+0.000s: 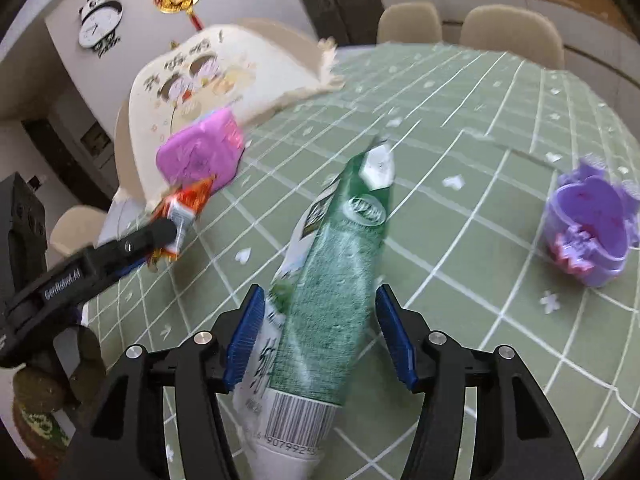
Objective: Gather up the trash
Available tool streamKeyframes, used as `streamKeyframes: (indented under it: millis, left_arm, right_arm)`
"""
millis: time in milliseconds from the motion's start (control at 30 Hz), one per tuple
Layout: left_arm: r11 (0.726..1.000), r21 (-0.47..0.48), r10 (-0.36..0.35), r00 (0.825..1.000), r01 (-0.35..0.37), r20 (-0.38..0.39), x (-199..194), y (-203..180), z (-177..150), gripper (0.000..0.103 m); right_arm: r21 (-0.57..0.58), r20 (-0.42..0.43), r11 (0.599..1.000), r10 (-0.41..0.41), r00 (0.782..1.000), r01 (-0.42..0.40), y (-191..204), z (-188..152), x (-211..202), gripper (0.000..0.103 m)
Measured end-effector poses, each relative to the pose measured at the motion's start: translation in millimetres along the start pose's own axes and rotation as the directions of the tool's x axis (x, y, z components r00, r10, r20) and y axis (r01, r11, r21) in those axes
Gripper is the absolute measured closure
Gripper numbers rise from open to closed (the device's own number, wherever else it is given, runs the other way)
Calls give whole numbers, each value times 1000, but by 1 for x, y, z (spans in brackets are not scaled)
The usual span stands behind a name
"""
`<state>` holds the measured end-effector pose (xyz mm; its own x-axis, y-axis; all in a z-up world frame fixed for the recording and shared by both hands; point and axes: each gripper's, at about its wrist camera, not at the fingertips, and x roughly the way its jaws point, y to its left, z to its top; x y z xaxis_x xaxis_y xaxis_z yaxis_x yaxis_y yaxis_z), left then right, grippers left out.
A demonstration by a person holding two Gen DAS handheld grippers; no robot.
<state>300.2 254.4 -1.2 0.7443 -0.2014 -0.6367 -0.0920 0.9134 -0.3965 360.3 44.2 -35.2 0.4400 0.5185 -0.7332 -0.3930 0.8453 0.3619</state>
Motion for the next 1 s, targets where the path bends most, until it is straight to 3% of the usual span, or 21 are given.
streamKeyframes:
  millis: [233,433,467,500,567,767,1000]
  left_arm:
    - [1000,-12,-10,1000,10,-11,2,2,-1,57]
    - [999,11,-35,998,35,-58,9,-3,-2,57]
    - [999,16,-39,997,40,-69,11,-4,-3,57]
    - [999,22,-41,996,43,-76,12,-6,-4,57]
    - [998,36,-43,996,46,-80,12,-10,-6,57]
    - [995,82,-46,997,52,-67,10,-17,-9,57]
    - [991,126,57,990,-40,-133,35,-21,-17,55]
  right_arm:
    - [-88,21,993,-76,997,78,11,-1,-10,49]
    - [-50,-8,999,4,1000,-5,0,12,-11,49]
    - [-66,-20,997,28,999,-29,0,15,-11,51]
    - [-76,-24,997,29,999,-31,1,16,-11,64]
    - [-91,-28,996,1,1000,-4,1,17,-15,68]
    - [-185,85,974,-120,989,134,10,9,-49,72]
    - [-247,174,940,-197,965,236,12,-11,-82,72]
